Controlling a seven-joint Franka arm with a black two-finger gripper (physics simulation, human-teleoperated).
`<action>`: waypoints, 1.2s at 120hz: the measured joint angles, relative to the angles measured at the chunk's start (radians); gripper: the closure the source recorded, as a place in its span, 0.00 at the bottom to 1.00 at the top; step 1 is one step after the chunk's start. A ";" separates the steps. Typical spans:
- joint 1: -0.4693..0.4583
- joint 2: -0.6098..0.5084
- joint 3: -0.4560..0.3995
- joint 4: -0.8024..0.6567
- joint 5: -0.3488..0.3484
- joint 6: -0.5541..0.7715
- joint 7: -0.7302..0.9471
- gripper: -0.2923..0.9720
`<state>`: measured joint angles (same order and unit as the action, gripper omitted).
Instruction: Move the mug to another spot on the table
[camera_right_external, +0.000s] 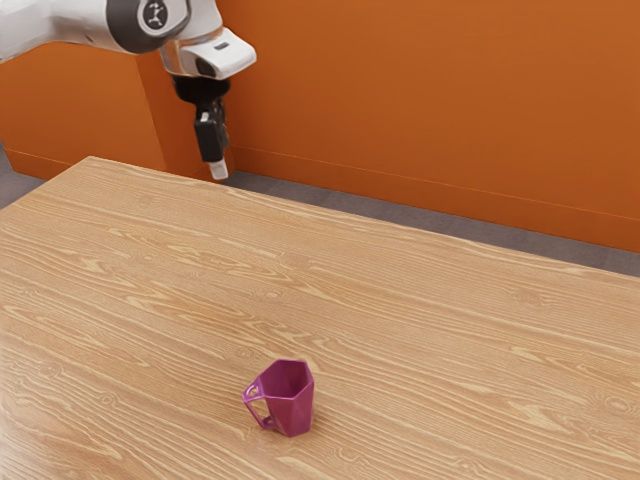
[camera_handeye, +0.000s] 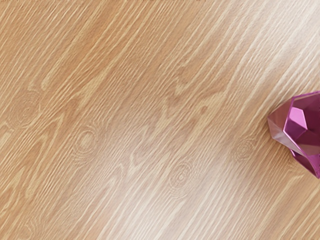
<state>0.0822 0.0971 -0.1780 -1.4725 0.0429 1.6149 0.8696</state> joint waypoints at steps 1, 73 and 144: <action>-0.001 0.000 0.000 0.000 0.000 0.000 0.002 0.23; -0.014 -0.153 0.006 -0.421 -0.070 0.132 0.015 0.23; -0.068 -0.274 -0.003 -0.972 -0.214 0.643 -0.220 0.23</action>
<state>0.0141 -0.1772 -0.1807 -2.4446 -0.1707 2.2581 0.6494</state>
